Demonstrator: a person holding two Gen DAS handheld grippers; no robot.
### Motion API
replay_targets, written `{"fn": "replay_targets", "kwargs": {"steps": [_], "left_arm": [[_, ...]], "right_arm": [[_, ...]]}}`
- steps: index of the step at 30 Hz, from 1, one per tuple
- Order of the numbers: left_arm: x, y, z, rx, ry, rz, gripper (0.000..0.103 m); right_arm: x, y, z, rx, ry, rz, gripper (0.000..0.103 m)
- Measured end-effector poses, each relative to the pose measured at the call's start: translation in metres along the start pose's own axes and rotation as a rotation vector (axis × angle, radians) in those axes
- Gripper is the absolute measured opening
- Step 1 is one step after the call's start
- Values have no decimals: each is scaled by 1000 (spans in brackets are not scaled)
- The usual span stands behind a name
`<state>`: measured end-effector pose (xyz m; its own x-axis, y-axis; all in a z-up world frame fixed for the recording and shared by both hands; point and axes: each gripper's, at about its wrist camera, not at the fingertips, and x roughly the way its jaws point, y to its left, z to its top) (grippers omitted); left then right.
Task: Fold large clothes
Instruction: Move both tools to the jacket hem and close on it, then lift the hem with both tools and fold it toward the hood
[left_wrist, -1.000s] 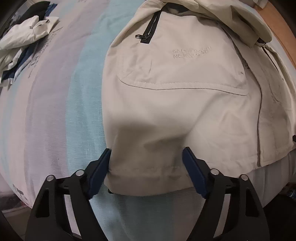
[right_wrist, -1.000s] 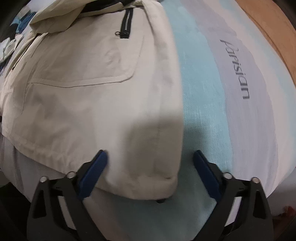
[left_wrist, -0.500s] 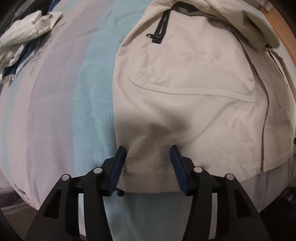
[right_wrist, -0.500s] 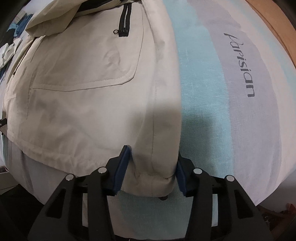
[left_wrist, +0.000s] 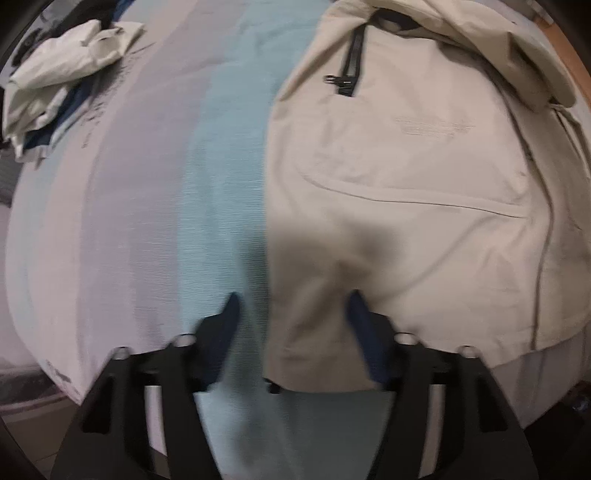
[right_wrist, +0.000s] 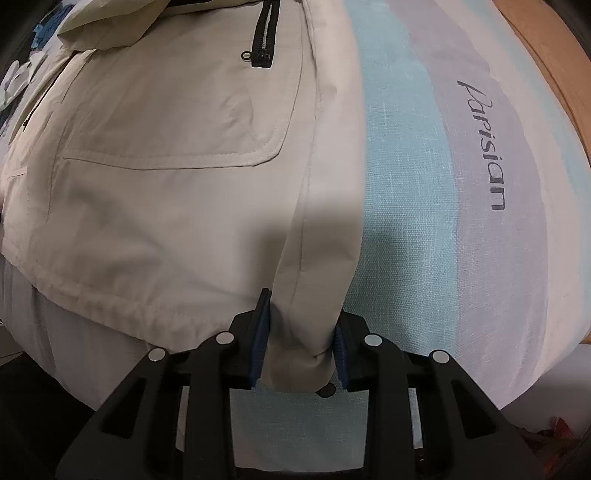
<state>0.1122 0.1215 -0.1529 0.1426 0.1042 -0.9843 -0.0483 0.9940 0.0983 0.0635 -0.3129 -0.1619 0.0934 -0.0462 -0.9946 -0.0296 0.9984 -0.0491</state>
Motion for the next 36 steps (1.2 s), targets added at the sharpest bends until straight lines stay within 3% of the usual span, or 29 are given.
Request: {"fn": "replay_targets", "kwargs": {"steps": [2, 9, 12, 21, 26, 31, 36], "left_arm": [[4, 3, 0, -21, 17, -28, 67], [9, -16, 6, 58, 27, -115, 56], [11, -16, 9, 47, 34, -132, 51], [7, -8, -3, 61, 39, -117, 29], [-5, -15, 3, 71, 50, -100, 16], [-15, -30, 13, 102, 87, -60, 11], [-35, -52, 32, 130, 132, -27, 11]], "right_arm": [[5, 18, 10, 8, 0, 0, 29], [6, 20, 2, 25, 5, -6, 31], [13, 17, 6, 21, 3, -7, 32], [13, 17, 3, 32, -3, -8, 35], [9, 16, 5, 37, 6, -3, 26], [0, 10, 13, 61, 46, 36, 15], [-15, 4, 25, 45, 102, 74, 14]]}}
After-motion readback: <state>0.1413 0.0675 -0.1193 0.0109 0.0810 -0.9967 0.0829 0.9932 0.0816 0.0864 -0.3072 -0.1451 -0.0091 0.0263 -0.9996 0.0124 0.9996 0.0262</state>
